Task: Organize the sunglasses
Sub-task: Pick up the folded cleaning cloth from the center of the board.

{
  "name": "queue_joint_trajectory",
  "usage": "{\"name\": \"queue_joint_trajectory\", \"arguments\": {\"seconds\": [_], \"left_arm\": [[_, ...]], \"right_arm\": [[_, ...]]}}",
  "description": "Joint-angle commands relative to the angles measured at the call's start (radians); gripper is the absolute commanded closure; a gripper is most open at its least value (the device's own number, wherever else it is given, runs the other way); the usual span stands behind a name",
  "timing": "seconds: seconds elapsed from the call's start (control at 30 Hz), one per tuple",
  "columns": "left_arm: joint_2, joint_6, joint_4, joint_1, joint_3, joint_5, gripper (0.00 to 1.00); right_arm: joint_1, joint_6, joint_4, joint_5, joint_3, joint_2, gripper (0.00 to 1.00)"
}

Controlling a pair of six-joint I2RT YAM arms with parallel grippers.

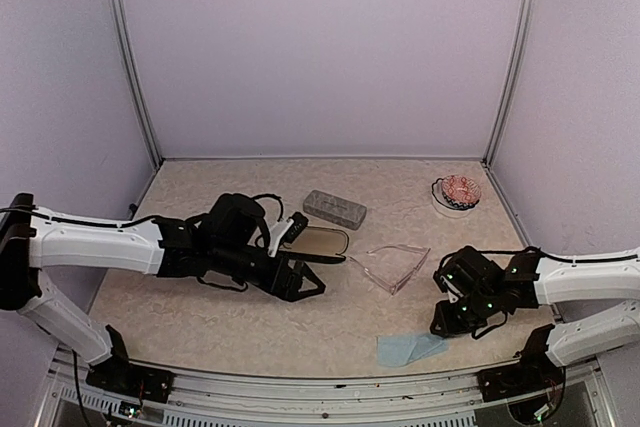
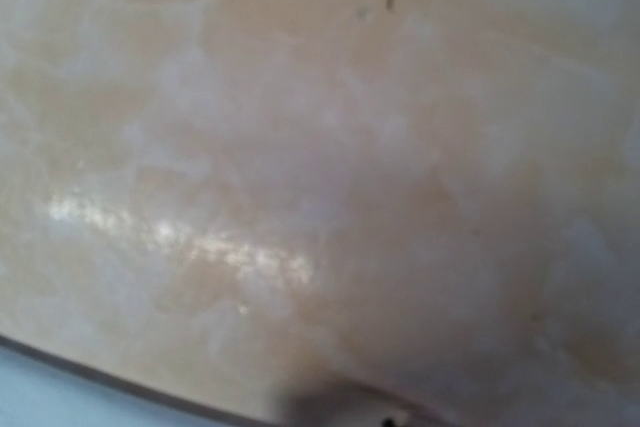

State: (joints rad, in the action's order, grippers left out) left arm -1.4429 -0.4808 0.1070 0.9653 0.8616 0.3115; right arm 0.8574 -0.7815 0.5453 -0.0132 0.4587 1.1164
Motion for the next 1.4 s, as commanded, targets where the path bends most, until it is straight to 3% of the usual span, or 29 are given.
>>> {"name": "queue_joint_trajectory", "arguments": {"seconds": [0.0, 0.6, 1.13, 1.37], "left_arm": [[-0.132, 0.031, -0.089, 0.058, 0.089, 0.048, 0.11], [-0.557, 0.108, -0.049, 0.207, 0.408, 0.173, 0.31], [-0.743, 0.183, 0.065, 0.255, 0.545, 0.079, 0.47], [-0.771, 0.192, 0.075, 0.271, 0.548, 0.064, 0.63]], "right_arm": [[-0.001, -0.012, -0.005, 0.001, -0.019, 0.013, 0.76], [0.006, -0.025, -0.006, -0.008, -0.029, -0.013, 0.93], [0.006, -0.018, -0.020, -0.013, -0.035, -0.015, 0.98], [0.006, -0.015, -0.020, -0.009, -0.034, -0.015, 0.99]]}}
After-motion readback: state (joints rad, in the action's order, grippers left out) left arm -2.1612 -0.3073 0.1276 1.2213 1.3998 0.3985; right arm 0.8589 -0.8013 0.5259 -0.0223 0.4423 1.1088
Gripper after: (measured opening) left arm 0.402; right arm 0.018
